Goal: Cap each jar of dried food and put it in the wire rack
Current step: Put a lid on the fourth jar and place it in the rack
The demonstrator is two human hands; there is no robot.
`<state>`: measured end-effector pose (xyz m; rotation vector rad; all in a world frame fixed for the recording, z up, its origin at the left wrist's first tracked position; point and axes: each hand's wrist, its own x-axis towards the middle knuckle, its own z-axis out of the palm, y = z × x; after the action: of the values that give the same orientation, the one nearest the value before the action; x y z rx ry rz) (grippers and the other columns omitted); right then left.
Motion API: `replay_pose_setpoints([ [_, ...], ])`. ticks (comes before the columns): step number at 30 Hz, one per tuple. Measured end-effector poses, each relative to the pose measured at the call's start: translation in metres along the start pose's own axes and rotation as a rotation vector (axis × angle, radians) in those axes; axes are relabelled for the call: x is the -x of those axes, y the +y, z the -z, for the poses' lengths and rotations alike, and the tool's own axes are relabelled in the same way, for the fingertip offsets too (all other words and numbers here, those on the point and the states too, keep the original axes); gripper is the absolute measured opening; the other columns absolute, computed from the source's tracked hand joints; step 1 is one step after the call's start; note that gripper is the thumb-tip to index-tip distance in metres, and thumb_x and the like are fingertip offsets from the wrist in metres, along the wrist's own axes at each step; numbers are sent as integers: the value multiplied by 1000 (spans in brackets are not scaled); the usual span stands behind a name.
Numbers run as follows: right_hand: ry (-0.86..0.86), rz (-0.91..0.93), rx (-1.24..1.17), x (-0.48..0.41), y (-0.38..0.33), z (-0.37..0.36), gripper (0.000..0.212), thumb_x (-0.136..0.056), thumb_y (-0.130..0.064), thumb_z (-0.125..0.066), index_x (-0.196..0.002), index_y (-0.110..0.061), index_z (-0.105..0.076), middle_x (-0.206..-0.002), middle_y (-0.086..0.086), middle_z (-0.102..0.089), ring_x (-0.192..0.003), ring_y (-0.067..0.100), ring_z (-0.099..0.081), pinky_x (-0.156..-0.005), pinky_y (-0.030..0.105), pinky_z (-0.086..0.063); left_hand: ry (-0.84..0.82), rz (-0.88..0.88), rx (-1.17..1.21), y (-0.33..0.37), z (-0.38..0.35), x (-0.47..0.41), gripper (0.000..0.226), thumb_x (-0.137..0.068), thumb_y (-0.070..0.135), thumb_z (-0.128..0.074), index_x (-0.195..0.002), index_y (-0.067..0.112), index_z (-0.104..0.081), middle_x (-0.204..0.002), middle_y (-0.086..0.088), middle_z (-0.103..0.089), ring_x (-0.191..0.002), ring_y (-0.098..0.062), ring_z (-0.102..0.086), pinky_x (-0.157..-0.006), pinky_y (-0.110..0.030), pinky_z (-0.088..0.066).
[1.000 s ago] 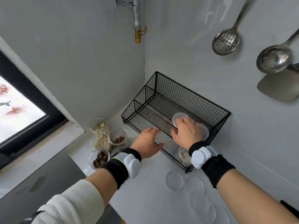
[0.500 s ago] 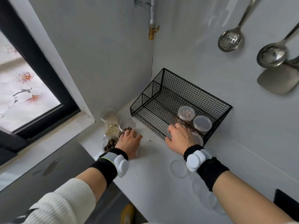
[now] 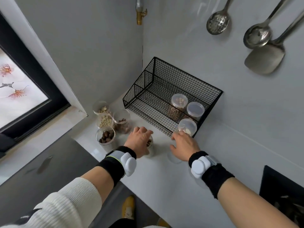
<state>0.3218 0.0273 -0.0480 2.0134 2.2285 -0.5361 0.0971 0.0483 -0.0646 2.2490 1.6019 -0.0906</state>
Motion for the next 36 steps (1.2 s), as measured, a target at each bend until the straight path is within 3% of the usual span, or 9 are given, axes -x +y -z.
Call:
replay_pose_setpoints([
  [5, -155, -103, -7, 10, 10, -40, 49, -96, -38, -66, -138, -16, -53, -137, 14, -55, -124, 34, -57, -99, 41, -50, 66, -29, 79, 0, -22, 6, 99, -70, 37, -87, -155, 29, -37, -147, -3, -44, -130, -27, -37, -107, -37, -40],
  [8, -192, -167, 8, 11, 15, -56, 63, -95, -43, -69, -146, -17, -44, -144, 15, -47, -133, 35, -48, -105, 44, -47, 83, -20, 229, -5, -28, 12, 121, -68, 39, -93, -162, 25, -19, -151, -11, -35, -135, -30, -35, -112, -39, -35],
  [11, -211, -205, 1, 5, 18, -68, 75, -92, -49, -72, -151, -18, -38, -149, 15, -43, -138, 36, -44, -108, 45, -45, 73, 47, 430, -13, -38, 20, 131, -69, 36, -95, -164, 20, -6, -154, -11, -35, -139, -28, -39, -110, -29, -32],
  [16, -245, -254, -27, -7, 21, -84, 89, -89, -54, -77, -158, -19, -32, -155, 16, -41, -140, 39, -41, -111, 47, -44, 73, 94, 550, -22, -53, 22, 121, -69, 35, -96, -159, 12, -19, -156, -12, -44, -140, -28, -47, -113, -32, -37],
  [19, -231, -272, -37, -13, 21, -92, 89, -87, -54, -78, -156, -19, -34, -152, 17, -43, -138, 40, -44, -109, 47, -45, 92, 108, 582, -19, -59, 18, 117, -68, 38, -96, -157, 14, -24, -153, -9, -48, -136, -27, -50, -110, -32, -40],
  [24, -208, -270, -18, -22, 19, -100, 82, -87, -46, -78, -155, -22, -38, -146, 19, -47, -133, 41, -47, -104, 47, -48, 110, 107, 590, -15, -66, 6, 96, -69, 39, -94, -144, 19, -39, -141, -1, -55, -126, -23, -55, -97, -23, -37],
  [30, -283, -256, -261, -22, 12, -70, 88, -86, -50, -73, -163, -40, -30, -151, 20, -41, -136, 42, -50, -109, 44, -47, 198, 100, 589, -14, -44, 13, 94, -68, 42, -89, -145, 25, -39, -125, -1, -47, -105, -16, -50, -94, -25, -38],
  [33, -270, -225, -356, -21, 5, -49, 78, -85, -47, -75, -154, -32, -41, -145, 14, -52, -130, 34, -55, -101, 35, -47, 205, 108, 562, -16, -29, 19, 95, -69, 42, -88, -147, 25, -36, -126, -5, -41, -109, -21, -47, -99, -26, -38],
  [36, -200, -232, -461, -18, -2, -25, 67, -81, -44, -80, -133, -21, -45, -125, 3, -60, -115, 27, -57, -91, 36, -47, 200, 104, 529, -14, -11, 26, 95, -71, 44, -86, -148, 27, -34, -127, -7, -37, -108, -24, -48, -101, -26, -38],
])
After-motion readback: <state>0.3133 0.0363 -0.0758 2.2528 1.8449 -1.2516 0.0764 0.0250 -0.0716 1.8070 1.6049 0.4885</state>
